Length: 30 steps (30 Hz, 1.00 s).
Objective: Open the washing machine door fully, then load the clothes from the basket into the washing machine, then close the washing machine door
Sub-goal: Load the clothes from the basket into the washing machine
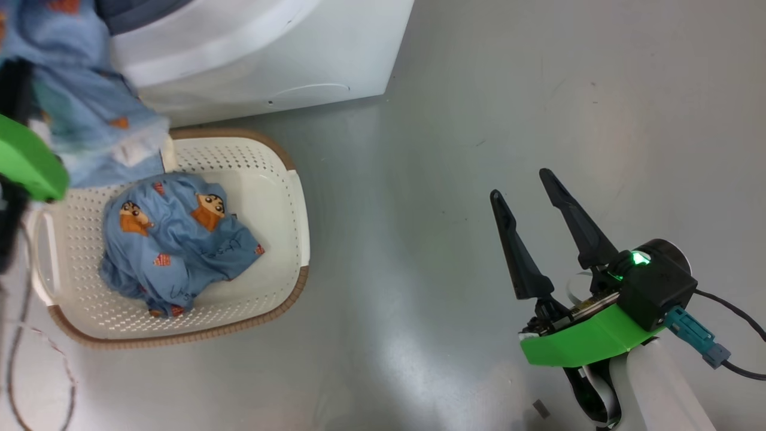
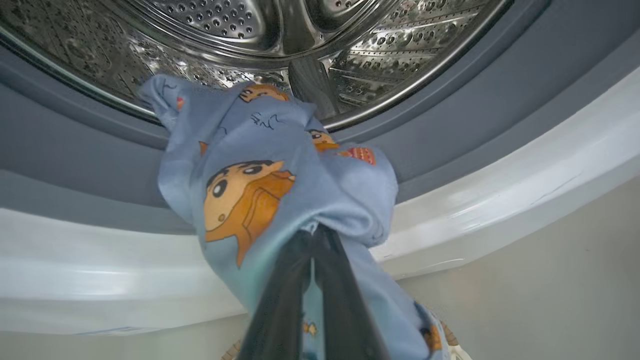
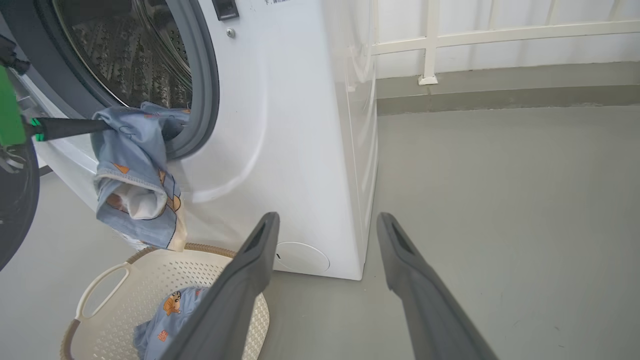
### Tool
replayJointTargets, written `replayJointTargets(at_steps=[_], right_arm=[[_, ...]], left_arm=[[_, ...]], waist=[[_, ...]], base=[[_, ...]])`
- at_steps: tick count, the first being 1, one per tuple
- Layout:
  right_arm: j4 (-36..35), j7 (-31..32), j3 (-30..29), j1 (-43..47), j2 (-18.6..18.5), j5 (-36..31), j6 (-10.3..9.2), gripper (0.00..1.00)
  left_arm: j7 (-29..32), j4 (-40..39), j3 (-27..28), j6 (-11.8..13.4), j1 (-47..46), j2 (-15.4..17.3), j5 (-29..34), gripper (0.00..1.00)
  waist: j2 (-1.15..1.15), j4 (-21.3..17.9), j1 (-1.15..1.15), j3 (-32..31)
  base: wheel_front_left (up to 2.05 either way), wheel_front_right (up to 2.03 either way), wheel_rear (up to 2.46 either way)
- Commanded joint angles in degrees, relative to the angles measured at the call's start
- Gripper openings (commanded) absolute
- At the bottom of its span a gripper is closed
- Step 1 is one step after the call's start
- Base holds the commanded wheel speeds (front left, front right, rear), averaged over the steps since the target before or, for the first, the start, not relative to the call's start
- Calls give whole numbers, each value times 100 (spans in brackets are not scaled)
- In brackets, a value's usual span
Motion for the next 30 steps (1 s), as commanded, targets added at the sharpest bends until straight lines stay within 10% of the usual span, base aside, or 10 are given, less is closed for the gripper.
replayJointTargets(at_steps=[1, 10, 22, 30], right_arm=[[-152, -69, 167, 102, 35, 18, 35, 100], [-139, -69, 346, -66, 36, 201, 35, 100], [-121, -69, 606, -338, 36, 507, 35, 100], [-133, -69, 835, -453, 36, 708, 35, 100]], left_arm=[[196, -598, 302, 165, 76, 451, -75, 0], [1029, -1763, 614, 680, -336, 960, 20, 0], [1081, -303, 454, 862, -1916, 1207, 535, 0], [31, 626, 419, 952, -2912, 1386, 1003, 0]], waist=[[0, -39, 0, 23], [0, -353, 0, 216], [0, -947, 0, 667], [0, -1274, 0, 990]], base=[[0, 0, 0], [0, 0, 0], [0, 0, 0], [0, 0, 0]])
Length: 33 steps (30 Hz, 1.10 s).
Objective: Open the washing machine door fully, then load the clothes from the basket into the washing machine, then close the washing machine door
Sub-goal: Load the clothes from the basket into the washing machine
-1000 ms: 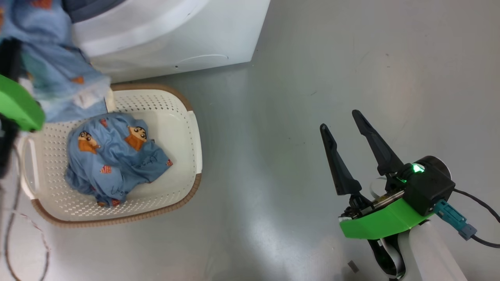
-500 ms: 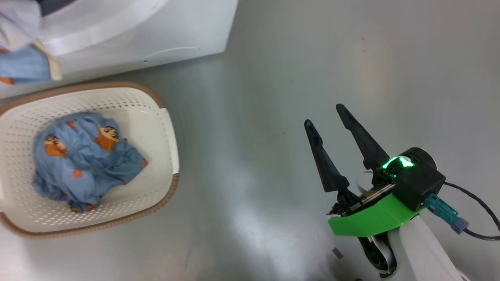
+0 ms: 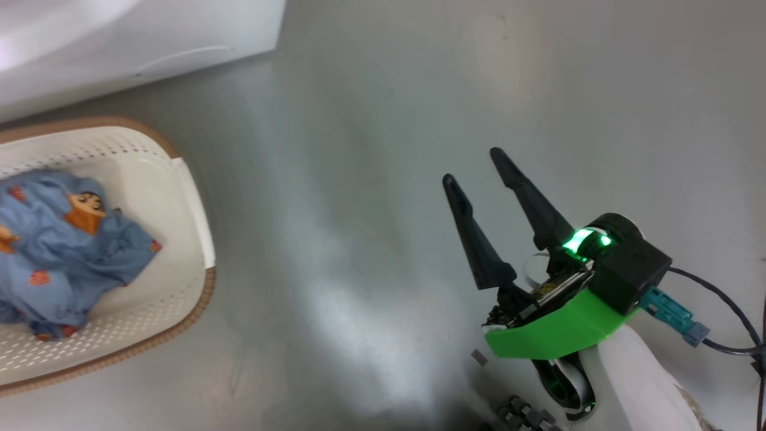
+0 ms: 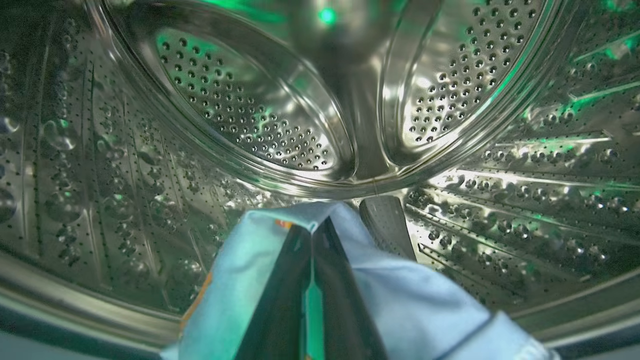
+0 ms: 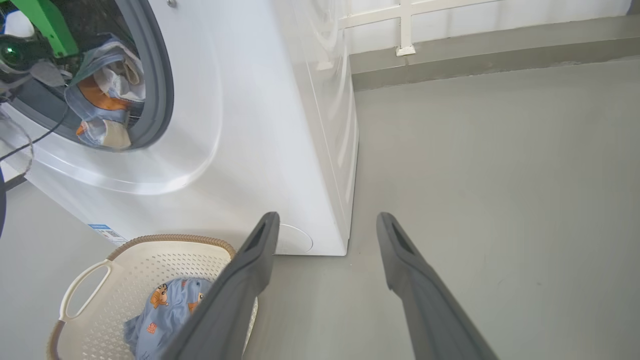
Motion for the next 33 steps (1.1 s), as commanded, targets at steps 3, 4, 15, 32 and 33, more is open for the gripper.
replayJointTargets(at_steps=[3, 4, 15, 32, 33], right_arm=[[-129, -68, 206, 29, 33, 51, 35, 100], [-129, -68, 229, 18, 33, 59, 35, 100], [-127, -68, 352, -22, 34, 153, 35, 100], [-120, -68, 291, -74, 34, 105, 35, 100], [-115, -68, 281, -71, 34, 93, 35, 100]], left_arm=[[-507, 139, 87, 67, -455, 382, 213, 0], [-682, 255, 69, 58, -588, 393, 264, 0], [-2470, 934, -143, 257, -1741, 358, 798, 0], [-2218, 2123, -320, -196, -1720, -24, 380, 100], [-2214, 2108, -374, -208, -1702, -25, 416, 100]], waist=[[0, -241, 0, 266], [0, -269, 0, 294], [0, -423, 0, 492], [0, -211, 0, 540], [0, -186, 0, 525]], base=[[0, 0, 0], [0, 0, 0], [0, 0, 0], [0, 0, 0], [0, 0, 0]])
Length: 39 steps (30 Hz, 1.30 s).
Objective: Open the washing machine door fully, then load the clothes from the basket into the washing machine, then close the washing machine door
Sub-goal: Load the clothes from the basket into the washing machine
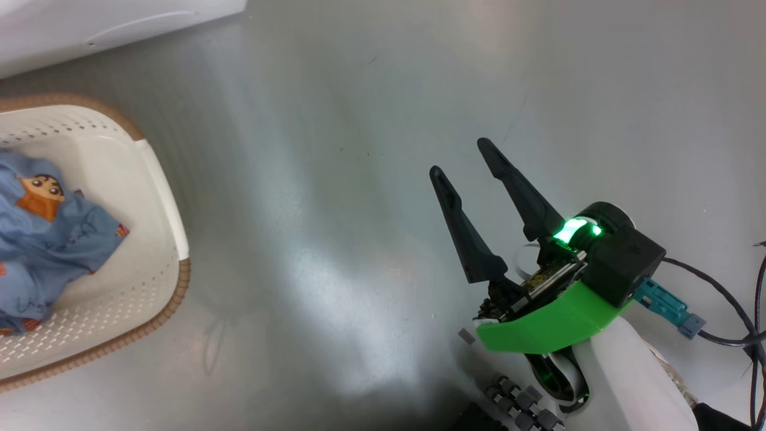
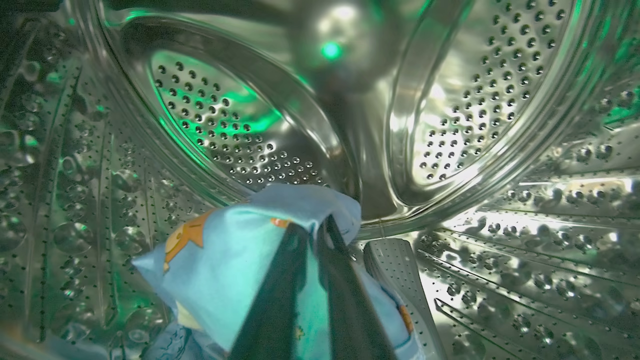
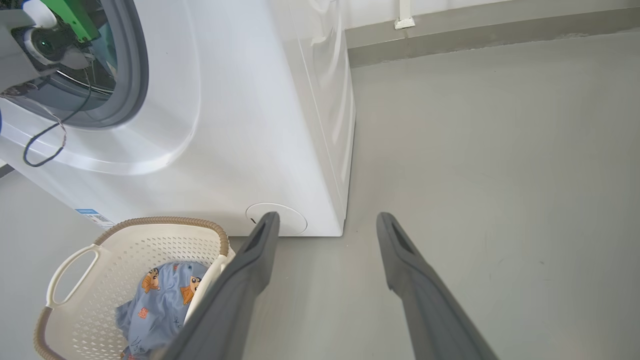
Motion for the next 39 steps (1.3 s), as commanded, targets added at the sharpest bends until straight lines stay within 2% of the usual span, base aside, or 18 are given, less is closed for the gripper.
replayJointTargets(at_steps=[1, 4, 12, 17, 21, 32, 39], right_arm=[[-112, -68, 80, 127, 20, -5, 35, 100], [-95, -68, 66, 134, 20, -28, 35, 100], [-15, -68, -81, 268, 20, -166, 35, 100], [19, -68, -273, 460, 20, -263, 35, 100], [38, -68, -432, 646, 20, -360, 35, 100], [149, -68, -737, 1060, 20, -699, 35, 100], [247, -50, -851, 1368, -39, -815, 35, 100]], left_arm=[[29, -145, -9, -38, 139, 203, 16, 100], [24, -161, -21, -45, 224, 158, -21, 100], [-287, -543, 94, -36, 1182, -29, -347, 100], [-492, -1170, 249, 74, 2263, -143, -618, 100], [-622, -2042, 348, 346, 3321, -186, -702, 100], [-664, -4927, 453, 1288, 6337, -479, -723, 100], [-823, -5890, 317, 1718, 7905, -860, -652, 100]], waist=[[0, 50, 0, -39], [0, 98, 0, -87], [0, 337, 0, -511], [0, 519, 0, -918], [0, 662, 0, -1257], [0, 1000, 0, -2084], [0, 1158, 0, -2771]], base=[[0, 0, 0], [0, 0, 0], [0, 0, 0], [0, 0, 0], [0, 0, 0], [0, 0, 0], [0, 0, 0]])
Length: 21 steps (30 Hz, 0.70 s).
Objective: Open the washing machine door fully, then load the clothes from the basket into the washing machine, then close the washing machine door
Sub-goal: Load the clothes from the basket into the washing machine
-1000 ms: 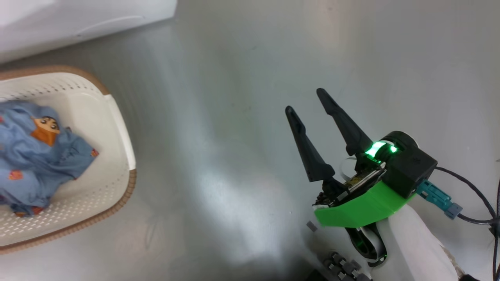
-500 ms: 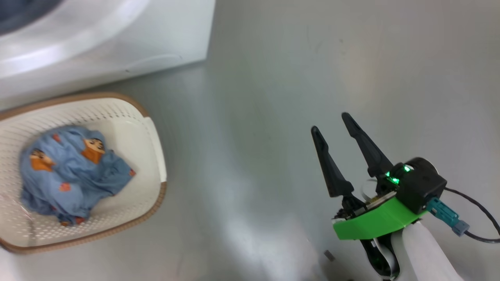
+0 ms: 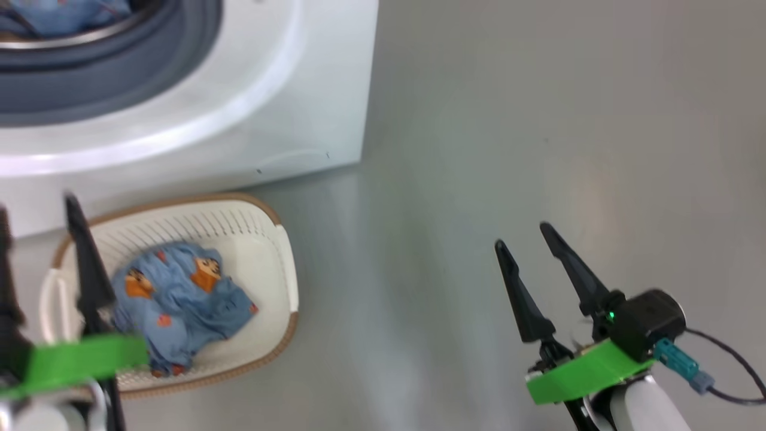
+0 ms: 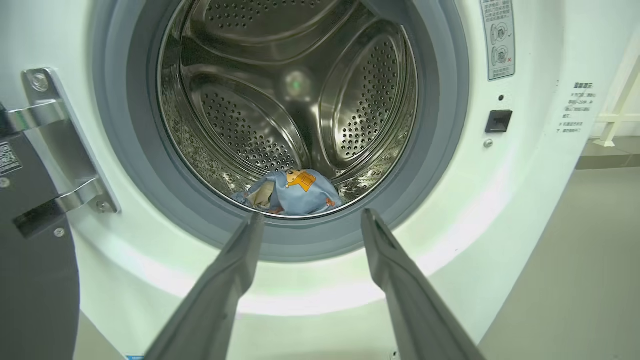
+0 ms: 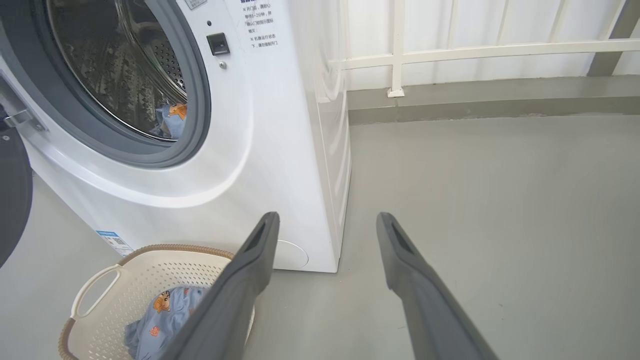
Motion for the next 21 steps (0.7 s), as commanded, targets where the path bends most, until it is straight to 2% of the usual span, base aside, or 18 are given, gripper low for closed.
replayJointTargets(at_steps=[1, 7, 14, 21], right_arm=[[-104, -36, 72, 210, -23, -60, 35, 100], [-209, 184, -23, 584, -109, -175, 35, 100], [-470, 471, -261, 1075, -135, -260, 35, 100], [-670, 672, -362, 1400, -114, -323, 35, 100]], left_arm=[[-67, -262, 158, 88, 246, 114, 77, 100], [-126, -405, -70, 160, 1049, -119, 67, 100], [-162, -253, -308, 20, 1619, -216, 5, 100], [-171, -70, -462, -97, 1782, -230, -9, 100]], waist=[[0, 234, 0, -602], [0, 415, 0, -1224], [0, 629, 0, -1773], [0, 775, 0, -2113]], base=[[0, 0, 0], [0, 0, 0], [0, 0, 0], [0, 0, 0]])
